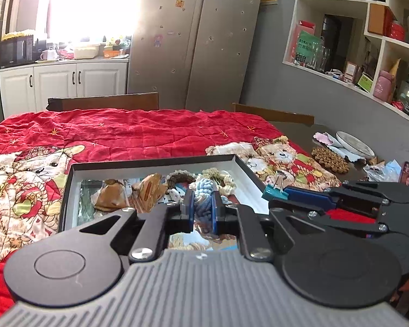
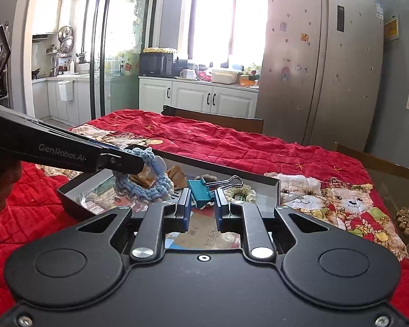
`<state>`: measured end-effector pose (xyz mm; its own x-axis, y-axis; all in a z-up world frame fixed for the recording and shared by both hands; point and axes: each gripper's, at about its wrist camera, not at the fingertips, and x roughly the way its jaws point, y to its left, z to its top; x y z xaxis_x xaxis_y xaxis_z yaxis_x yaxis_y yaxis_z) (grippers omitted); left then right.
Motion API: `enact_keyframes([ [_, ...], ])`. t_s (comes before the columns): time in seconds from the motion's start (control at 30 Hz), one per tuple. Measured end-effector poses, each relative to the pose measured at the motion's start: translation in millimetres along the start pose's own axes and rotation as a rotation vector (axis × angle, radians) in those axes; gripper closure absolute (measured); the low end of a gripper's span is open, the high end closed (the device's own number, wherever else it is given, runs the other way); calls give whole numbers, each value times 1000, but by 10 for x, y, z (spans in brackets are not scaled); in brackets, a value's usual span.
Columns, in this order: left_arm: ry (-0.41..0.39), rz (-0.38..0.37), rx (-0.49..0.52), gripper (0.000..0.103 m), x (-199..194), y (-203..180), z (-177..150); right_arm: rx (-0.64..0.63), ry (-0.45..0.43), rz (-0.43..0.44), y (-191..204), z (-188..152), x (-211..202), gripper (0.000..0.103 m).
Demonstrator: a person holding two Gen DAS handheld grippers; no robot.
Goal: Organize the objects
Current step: 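Carry scrunchie with left tool while right tool carries the clip over the box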
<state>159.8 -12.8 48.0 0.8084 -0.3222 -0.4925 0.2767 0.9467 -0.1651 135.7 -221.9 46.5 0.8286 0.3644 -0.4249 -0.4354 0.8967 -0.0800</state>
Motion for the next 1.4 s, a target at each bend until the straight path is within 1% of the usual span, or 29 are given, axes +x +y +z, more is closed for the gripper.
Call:
enact_keyframes([
  [0.23,-2,24,-10,89,169,15,95,55,13,-1,-159,84,209,86],
  [0.53,18,40,-9,89,430,6,200,74,31,-41,-289,176,486,86],
  [1.03,59,50,-4,88,870,-20,293,135,87,-99,-560,92,932,86],
  [1.23,66,30,-29,88,961,9,295,154,108,-94,-625,49,1069,86],
  [1.4,70,30,-32,88,1038,10,301,152,109,-86,-625,36,1132,86],
])
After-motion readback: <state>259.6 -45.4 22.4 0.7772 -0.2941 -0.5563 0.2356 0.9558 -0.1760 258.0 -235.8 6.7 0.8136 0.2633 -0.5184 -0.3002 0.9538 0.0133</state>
